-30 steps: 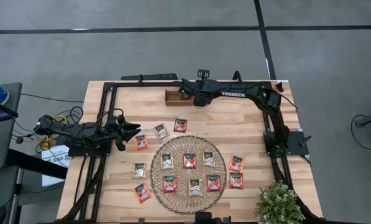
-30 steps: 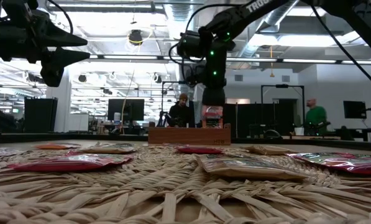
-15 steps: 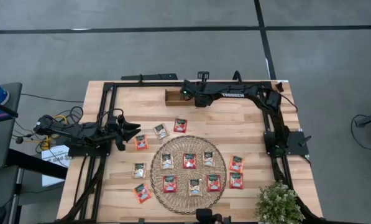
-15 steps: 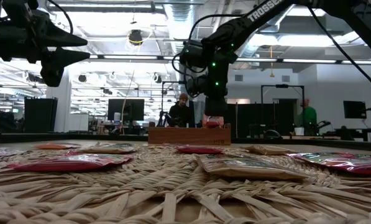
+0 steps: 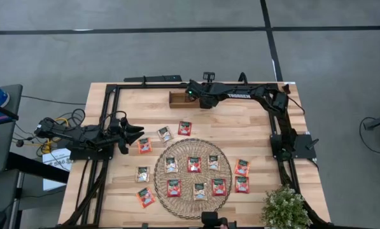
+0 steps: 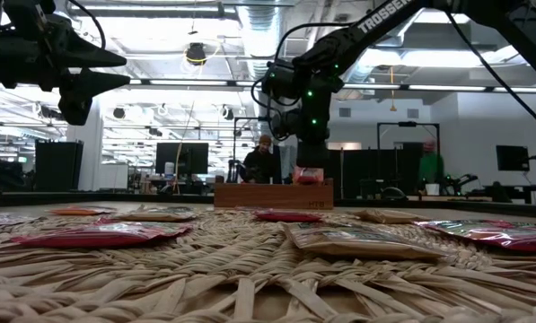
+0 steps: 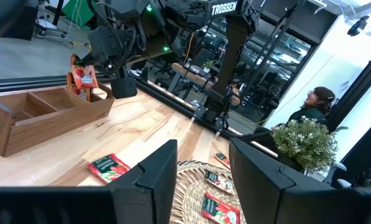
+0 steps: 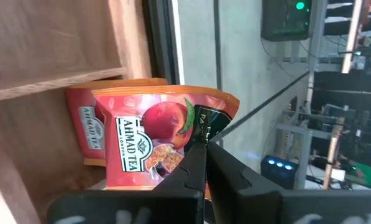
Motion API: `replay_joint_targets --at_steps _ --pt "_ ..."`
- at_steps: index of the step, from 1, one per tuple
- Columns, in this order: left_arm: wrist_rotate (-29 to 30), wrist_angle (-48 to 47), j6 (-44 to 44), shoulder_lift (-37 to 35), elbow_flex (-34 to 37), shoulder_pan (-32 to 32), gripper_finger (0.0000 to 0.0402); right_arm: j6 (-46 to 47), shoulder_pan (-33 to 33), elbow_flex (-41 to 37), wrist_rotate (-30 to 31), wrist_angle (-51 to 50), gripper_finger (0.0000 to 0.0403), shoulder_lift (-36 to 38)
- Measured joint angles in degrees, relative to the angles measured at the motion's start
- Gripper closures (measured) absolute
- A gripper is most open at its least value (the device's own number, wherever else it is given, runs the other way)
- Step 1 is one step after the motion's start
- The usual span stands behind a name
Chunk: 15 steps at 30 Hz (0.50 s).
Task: Pick & Place Tea
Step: Put the orange tea bag into the right section of the wooden organizer
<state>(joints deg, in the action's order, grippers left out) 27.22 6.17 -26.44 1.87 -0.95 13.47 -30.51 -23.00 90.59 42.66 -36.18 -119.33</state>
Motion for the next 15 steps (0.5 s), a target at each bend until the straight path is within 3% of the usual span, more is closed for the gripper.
replay_joint_targets --at_steps 15 --pt "0.00 0.00 -0.02 0.02 0.00 0.00 0.0263 0.03 0.00 0.02 -0.67 0.04 0.0403 0.00"
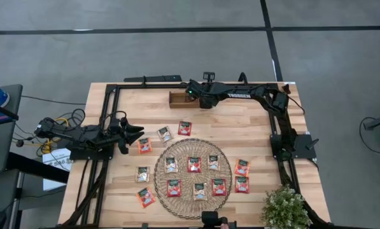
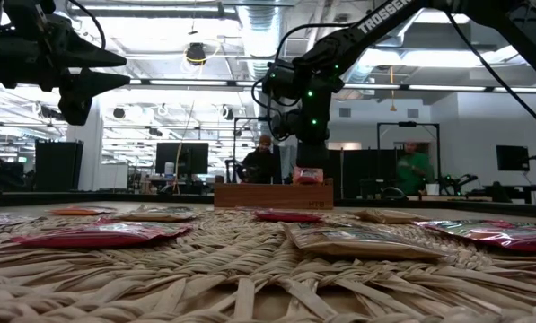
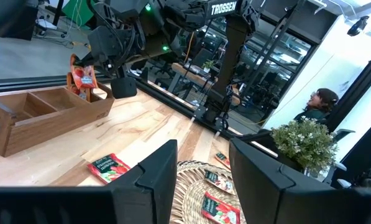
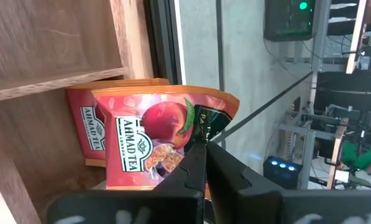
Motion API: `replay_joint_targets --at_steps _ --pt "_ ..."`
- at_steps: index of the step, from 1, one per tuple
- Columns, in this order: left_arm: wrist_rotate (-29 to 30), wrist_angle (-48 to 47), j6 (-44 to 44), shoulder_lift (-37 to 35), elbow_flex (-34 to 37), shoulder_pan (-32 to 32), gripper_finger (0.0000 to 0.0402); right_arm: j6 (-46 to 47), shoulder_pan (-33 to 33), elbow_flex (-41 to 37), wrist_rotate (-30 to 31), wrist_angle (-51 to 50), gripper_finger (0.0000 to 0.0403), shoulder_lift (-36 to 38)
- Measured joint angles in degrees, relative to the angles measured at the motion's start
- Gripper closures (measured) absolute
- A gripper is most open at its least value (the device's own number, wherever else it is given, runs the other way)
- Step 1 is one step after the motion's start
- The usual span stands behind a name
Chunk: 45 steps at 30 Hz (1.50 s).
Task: Pick & Place Tea
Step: Put the orange tea bag into the right section of the wooden organizer
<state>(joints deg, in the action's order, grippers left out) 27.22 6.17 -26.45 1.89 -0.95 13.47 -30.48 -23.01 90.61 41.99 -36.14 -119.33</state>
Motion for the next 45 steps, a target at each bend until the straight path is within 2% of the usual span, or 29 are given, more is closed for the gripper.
replay_joint_targets --at_steps 4,13,23,27,32,34,39,45 --pt "0.00 0.00 0.00 -0.02 0.00 -0.01 0.0263 0.00 -0.02 0.00 -0.10 0.00 0.0395 0.00" --pt "0.00 0.00 -0.03 0.00 0.00 0.01 0.0263 0.00 -0.02 0.02 -0.08 0.01 0.0343 0.00" --pt "-0.01 0.00 -0.05 -0.02 0.00 0.00 0.0263 -0.02 0.42 0.08 1.20 -0.69 0.0336 0.07" --pt "-0.02 0.00 -0.03 -0.01 0.00 0.01 0.0263 0.50 1.59 1.75 2.95 -6.40 0.0336 1.78" --pt "-0.02 0.01 -0.06 -0.01 0.00 0.01 0.0263 5.54 3.31 2.69 2.44 -17.42 0.0336 7.97" --pt "-0.02 0.01 -0.05 0.00 0.00 0.00 0.0263 8.99 3.94 2.71 -0.09 -22.71 0.0336 11.67" --pt "-0.02 0.00 -0.05 -0.01 0.00 -0.01 0.0263 17.71 4.74 2.71 -12.15 -37.35 0.0336 20.95" --pt "-0.02 0.00 -0.05 -0.02 0.00 -0.01 0.0263 23.92 6.10 2.69 -28.10 -48.70 0.0336 30.91"
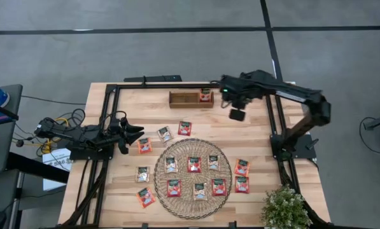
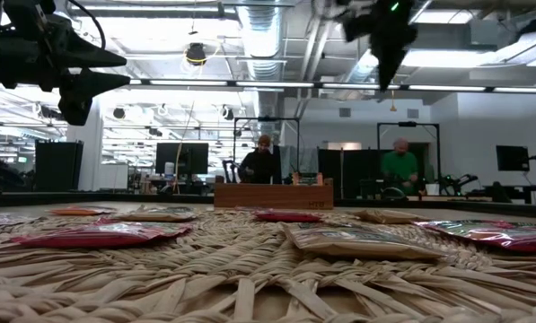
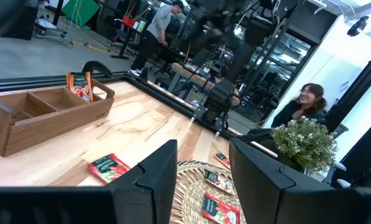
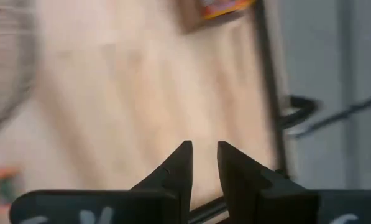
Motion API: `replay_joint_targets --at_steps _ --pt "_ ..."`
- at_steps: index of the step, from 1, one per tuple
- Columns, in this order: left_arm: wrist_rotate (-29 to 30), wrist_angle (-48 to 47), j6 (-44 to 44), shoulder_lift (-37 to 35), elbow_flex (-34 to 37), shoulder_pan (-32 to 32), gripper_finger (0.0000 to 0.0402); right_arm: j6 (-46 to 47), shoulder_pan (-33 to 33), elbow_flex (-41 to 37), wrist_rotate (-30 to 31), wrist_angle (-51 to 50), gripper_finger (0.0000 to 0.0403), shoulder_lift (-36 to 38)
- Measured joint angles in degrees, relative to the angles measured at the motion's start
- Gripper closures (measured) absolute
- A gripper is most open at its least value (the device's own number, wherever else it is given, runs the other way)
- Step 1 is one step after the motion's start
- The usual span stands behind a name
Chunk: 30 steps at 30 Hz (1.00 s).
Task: Pick & Place Tea
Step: Put the orange tea bag into the right section of the wooden organizer
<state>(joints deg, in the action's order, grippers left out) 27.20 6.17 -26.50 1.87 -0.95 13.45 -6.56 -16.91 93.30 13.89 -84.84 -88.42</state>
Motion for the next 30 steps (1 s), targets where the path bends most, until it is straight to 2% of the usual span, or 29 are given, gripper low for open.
replay_joint_targets --at_steps 3,6,10,16,18,23,30 --pt "0.00 0.02 -0.04 0.02 0.00 0.00 0.0263 1.46 1.83 -0.02 -6.27 -5.03 0.0336 3.80" --pt "0.00 0.01 -0.06 0.02 0.00 0.00 0.0263 2.54 4.50 -1.08 -9.38 -4.61 0.0336 7.72" --pt "0.00 0.02 -0.07 0.02 0.00 0.02 0.0263 3.79 8.27 -2.85 -9.57 -5.34 0.0335 11.27" --pt "0.00 0.12 -0.07 0.02 0.00 0.01 0.0263 7.20 11.20 -4.63 -9.66 -5.11 0.0335 12.04" --pt "0.00 0.50 -0.07 0.01 0.00 0.01 0.0263 7.64 11.90 -6.87 -10.91 -5.13 0.0336 12.04" --pt "0.00 0.48 -0.09 0.02 0.00 0.00 0.0263 7.74 11.90 -15.11 -18.99 -4.31 0.0336 11.97" --pt "0.00 0.46 -0.09 0.02 0.00 0.02 0.0263 9.60 11.92 -24.60 -25.69 4.05 0.0335 11.95"
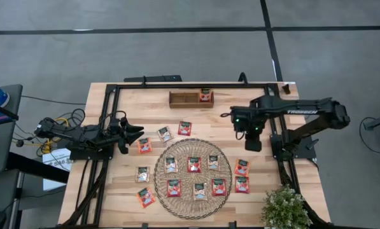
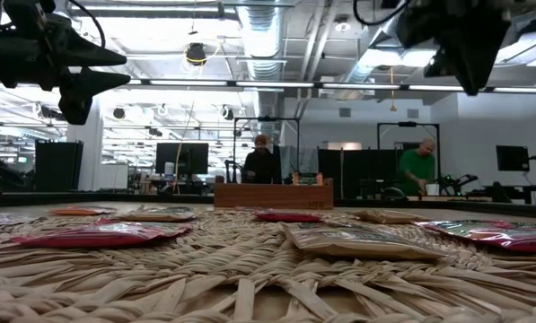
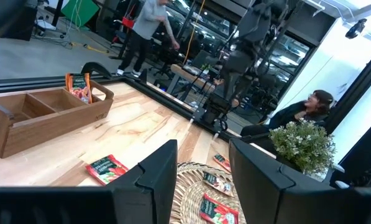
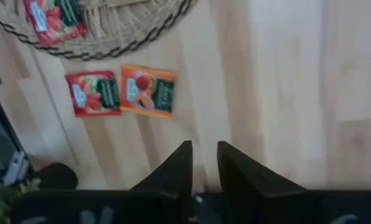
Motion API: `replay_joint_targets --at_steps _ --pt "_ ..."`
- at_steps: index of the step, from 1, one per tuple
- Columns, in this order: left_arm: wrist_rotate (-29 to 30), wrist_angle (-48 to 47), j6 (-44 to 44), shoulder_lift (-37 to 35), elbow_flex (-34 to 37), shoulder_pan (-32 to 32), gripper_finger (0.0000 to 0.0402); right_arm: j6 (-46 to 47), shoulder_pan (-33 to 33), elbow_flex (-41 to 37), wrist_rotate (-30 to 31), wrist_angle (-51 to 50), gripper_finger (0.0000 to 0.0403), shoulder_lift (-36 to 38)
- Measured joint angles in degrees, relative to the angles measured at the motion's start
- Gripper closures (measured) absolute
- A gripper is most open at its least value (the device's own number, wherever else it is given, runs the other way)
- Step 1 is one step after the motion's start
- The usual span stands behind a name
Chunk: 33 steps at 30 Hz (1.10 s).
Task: Pick & Place Tea
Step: Put the orange tea bag into the right section of the wooden organizer
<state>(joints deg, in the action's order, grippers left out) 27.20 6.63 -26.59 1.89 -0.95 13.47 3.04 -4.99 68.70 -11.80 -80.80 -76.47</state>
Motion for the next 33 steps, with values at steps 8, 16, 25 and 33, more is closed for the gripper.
replay_joint_targets --at_steps 8,16,25,33 --pt "-0.01 -0.02 0.02 -0.01 0.00 -0.02 0.0263 2.61 0.11 -3.60 -0.99 5.37 0.0335 -0.02" --pt "-0.01 -1.32 0.07 0.00 0.00 -0.01 0.0263 6.41 0.15 -3.60 -1.55 6.54 0.0335 -0.02" --pt "-0.01 -1.48 0.09 0.00 0.00 -0.02 0.0263 10.33 2.75 -3.60 -1.52 7.73 0.0332 -0.02" --pt "0.00 -1.57 0.13 0.00 0.00 -0.02 0.0263 13.76 6.28 -3.62 -0.10 9.63 0.0285 -1.26"
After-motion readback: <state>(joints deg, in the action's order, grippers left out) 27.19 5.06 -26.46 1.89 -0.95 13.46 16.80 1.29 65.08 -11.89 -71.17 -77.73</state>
